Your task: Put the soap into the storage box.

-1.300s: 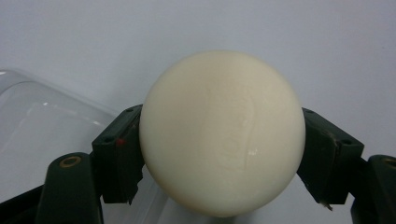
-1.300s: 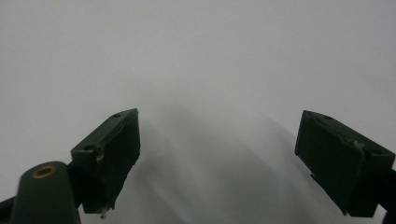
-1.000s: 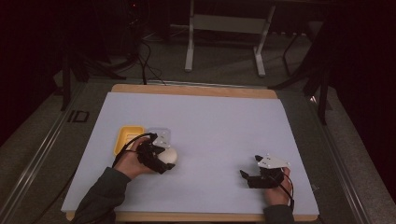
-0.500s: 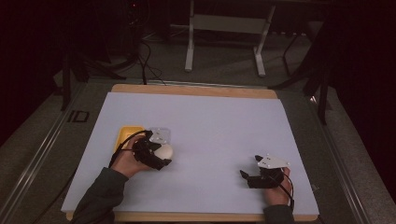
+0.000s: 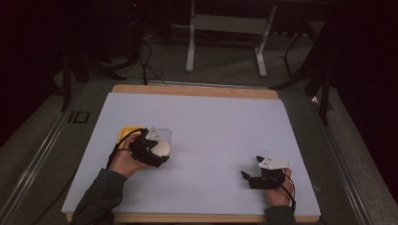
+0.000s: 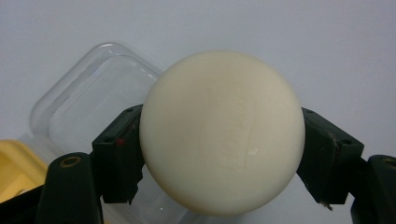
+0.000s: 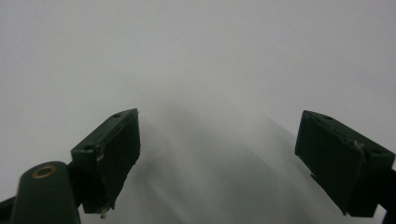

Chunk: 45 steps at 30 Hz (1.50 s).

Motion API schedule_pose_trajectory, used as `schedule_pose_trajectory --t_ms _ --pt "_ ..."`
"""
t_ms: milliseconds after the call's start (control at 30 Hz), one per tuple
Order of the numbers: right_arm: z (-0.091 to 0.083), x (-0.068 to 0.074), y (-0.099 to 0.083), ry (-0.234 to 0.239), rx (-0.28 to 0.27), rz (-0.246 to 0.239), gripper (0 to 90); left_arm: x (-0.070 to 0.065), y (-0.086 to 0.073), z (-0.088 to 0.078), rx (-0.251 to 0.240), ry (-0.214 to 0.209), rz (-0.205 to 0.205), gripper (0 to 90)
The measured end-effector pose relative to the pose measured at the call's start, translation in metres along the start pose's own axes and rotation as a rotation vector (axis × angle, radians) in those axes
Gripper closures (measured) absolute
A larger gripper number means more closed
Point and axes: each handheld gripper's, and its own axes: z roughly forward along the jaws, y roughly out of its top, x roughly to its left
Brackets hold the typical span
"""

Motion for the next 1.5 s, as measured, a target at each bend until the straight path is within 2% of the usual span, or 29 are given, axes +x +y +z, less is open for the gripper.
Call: schedule_pose_trajectory --t_ms 567,1500 --pt "0.000 0.000 0.000 0.000 0.001 0.000 13.9 0.014 -0.006 -0.010 -0.007 0.054 -0.063 25.6" --pt "0.000 0.000 0.000 0.000 0.000 0.000 13.9 0.033 -0.020 -0.027 -0.005 0.124 -0.128 25.7"
